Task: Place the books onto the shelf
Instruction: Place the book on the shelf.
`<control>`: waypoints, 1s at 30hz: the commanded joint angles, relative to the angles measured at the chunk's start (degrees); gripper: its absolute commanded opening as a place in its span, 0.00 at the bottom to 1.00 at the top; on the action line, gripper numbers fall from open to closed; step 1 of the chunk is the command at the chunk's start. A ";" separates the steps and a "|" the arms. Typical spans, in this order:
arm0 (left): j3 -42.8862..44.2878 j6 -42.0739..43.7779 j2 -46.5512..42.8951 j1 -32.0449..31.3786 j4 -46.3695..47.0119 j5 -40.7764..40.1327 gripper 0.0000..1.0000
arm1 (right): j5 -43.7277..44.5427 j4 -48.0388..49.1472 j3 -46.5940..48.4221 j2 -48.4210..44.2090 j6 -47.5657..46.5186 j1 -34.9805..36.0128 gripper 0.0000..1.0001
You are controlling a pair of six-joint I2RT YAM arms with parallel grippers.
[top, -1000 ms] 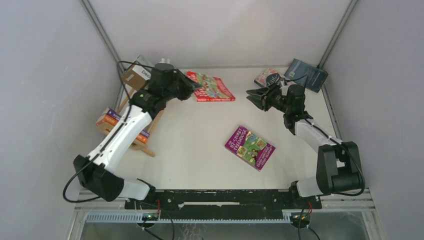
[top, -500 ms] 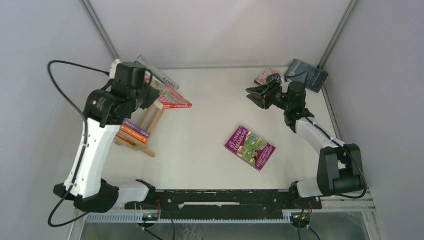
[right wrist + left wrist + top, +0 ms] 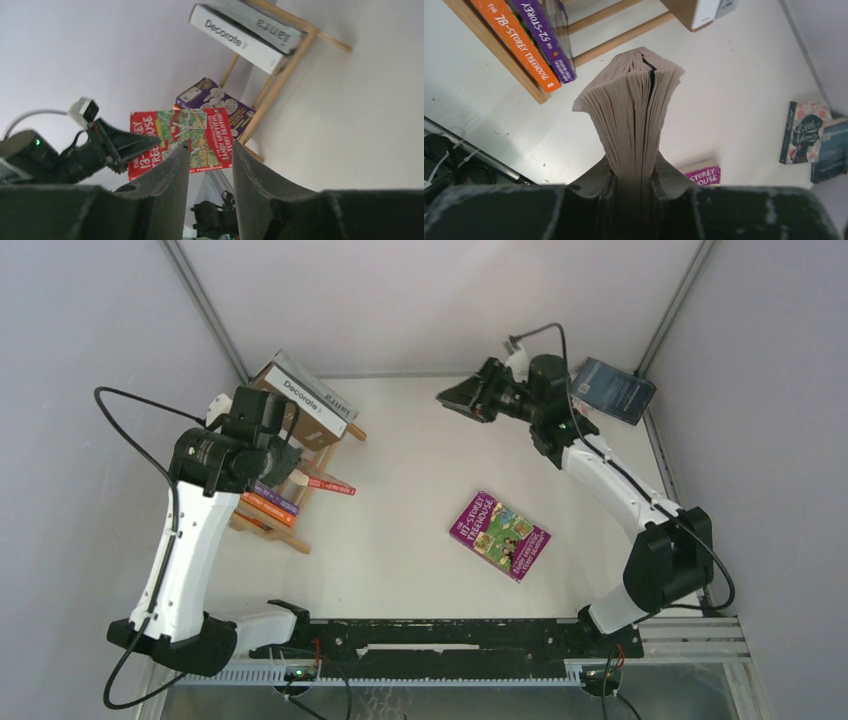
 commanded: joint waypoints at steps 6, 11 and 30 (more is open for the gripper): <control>-5.73 2.31 -1.18 7.45 9.50 4.60 0.00 | 1.31 -20.62 19.93 6.87 -44.98 15.49 0.45; -5.99 4.75 -0.59 10.33 11.90 9.09 0.00 | 6.79 -25.16 20.20 7.13 -58.59 22.48 0.49; -1.49 10.46 3.72 11.44 12.45 22.45 0.00 | 28.69 -7.81 9.88 4.22 -75.36 40.43 0.64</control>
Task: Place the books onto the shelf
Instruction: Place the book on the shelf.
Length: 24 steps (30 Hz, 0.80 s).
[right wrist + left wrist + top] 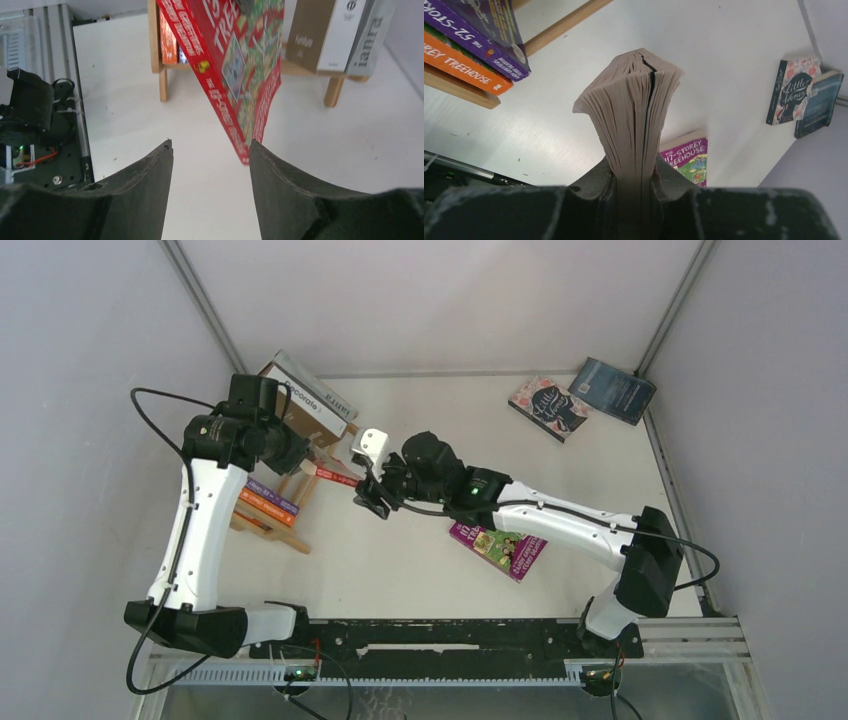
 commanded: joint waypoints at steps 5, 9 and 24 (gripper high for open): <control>6.01 2.53 -0.71 0.49 1.87 4.98 0.00 | 4.31 6.36 3.53 1.10 -6.51 3.19 0.63; 5.94 2.61 -1.49 0.49 1.69 5.98 0.00 | 4.16 6.28 5.48 3.02 -7.37 3.44 0.63; 5.15 1.96 -5.39 0.48 0.79 9.07 0.00 | 3.87 6.86 9.71 8.43 -10.67 2.71 0.34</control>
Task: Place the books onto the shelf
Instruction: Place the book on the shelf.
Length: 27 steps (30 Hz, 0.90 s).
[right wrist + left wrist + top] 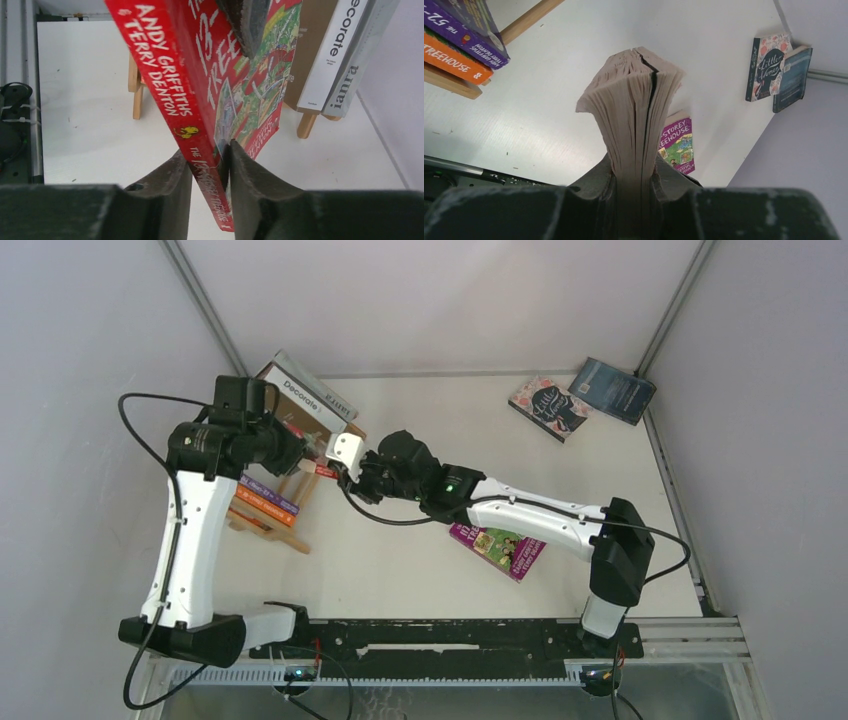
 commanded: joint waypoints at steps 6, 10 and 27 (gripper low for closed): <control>-0.17 -0.69 -5.18 0.37 2.89 2.40 0.00 | 0.50 3.63 3.19 1.31 -0.87 -0.79 0.02; -1.85 -2.25 -6.92 0.38 4.13 1.01 0.01 | 0.26 4.10 3.15 0.99 -0.54 -0.81 0.00; -13.09 -12.15 -21.62 0.30 12.95 -15.84 0.56 | -2.26 4.32 3.26 0.00 1.76 -1.32 0.00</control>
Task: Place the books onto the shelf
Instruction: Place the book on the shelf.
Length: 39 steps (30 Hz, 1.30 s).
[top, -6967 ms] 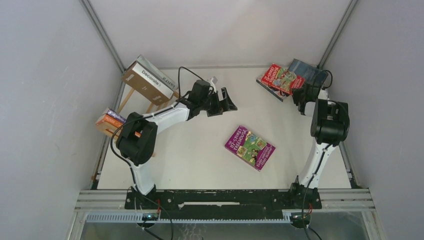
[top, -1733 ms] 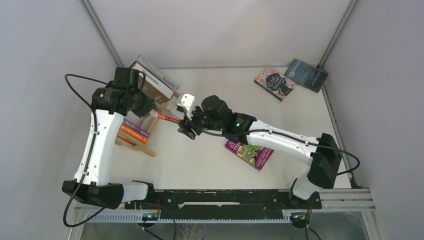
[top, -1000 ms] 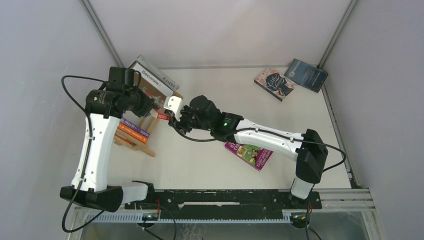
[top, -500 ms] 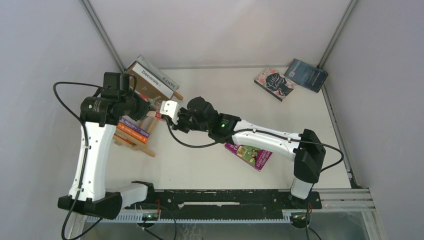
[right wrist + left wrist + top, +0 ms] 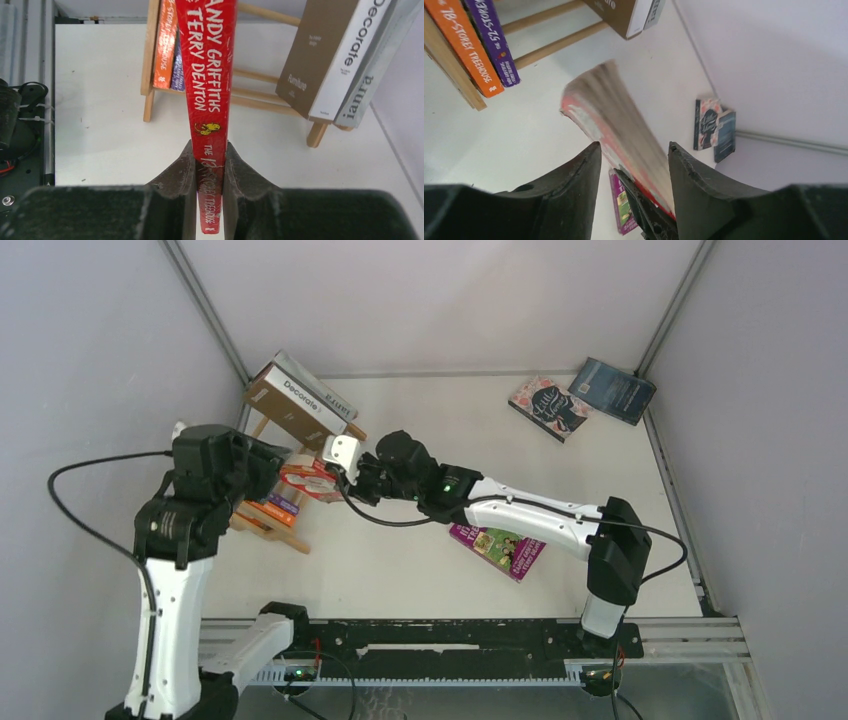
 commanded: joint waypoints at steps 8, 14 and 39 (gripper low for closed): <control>-6.62 -5.33 -11.98 -0.27 8.54 -16.67 0.58 | -0.05 5.07 4.39 0.58 3.40 -1.44 0.00; -11.79 -7.33 -19.46 -0.30 10.74 -24.69 0.59 | -0.61 4.13 9.22 3.72 4.47 -1.81 0.00; -32.02 2.72 -30.25 -0.28 22.96 -28.32 0.51 | -0.53 -14.16 51.19 32.87 10.94 -2.59 0.00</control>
